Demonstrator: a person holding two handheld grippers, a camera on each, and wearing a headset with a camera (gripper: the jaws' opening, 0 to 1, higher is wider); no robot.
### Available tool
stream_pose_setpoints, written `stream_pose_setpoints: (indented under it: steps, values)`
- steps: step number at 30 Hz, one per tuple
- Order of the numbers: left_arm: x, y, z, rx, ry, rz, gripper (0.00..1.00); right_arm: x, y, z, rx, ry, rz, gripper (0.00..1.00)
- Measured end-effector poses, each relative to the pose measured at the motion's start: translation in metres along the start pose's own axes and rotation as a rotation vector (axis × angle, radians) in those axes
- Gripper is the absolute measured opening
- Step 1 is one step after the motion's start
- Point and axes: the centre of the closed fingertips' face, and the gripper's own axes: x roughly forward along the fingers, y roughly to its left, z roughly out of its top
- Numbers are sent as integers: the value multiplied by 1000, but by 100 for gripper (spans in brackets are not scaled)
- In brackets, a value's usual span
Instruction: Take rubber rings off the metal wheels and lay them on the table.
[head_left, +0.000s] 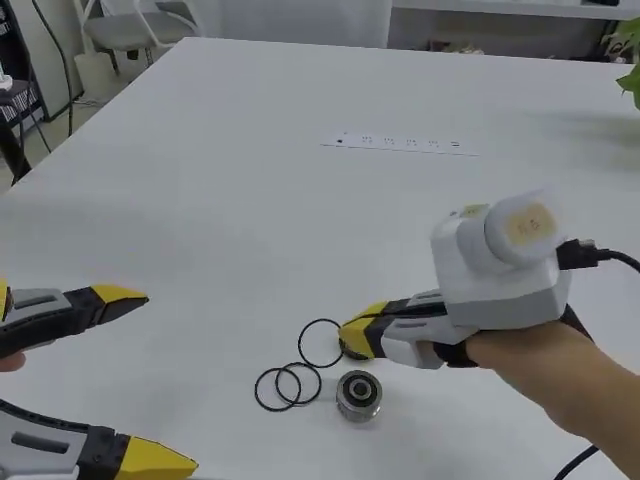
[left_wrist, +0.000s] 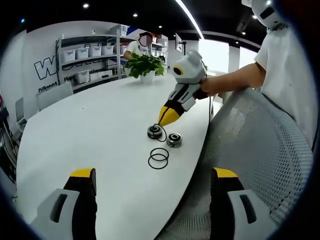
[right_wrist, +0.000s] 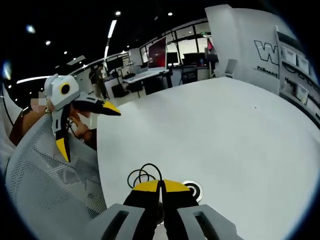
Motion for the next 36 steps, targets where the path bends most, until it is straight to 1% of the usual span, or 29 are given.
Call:
stream_pose_setpoints:
  steps: [10,16,25,31,36]
  values:
    - [-1,-1,-5,-10,12,4,93,12,-2,-21,-51,92,-6,0]
    - [-1,-1,-5,-10,17,8,93,16,-7,-26,-61,118,-27,0]
    - [2,-5,-9,-11,36,-2,92,16,-11,-29,-66,128,-40,0]
    - [2,-5,-10,-12,42,-4,92,15,-15,-27,-58,115,-48,1]
    - [1,-3,-10,-10,41,1,92,11,-19,-22,-41,95,-58,1]
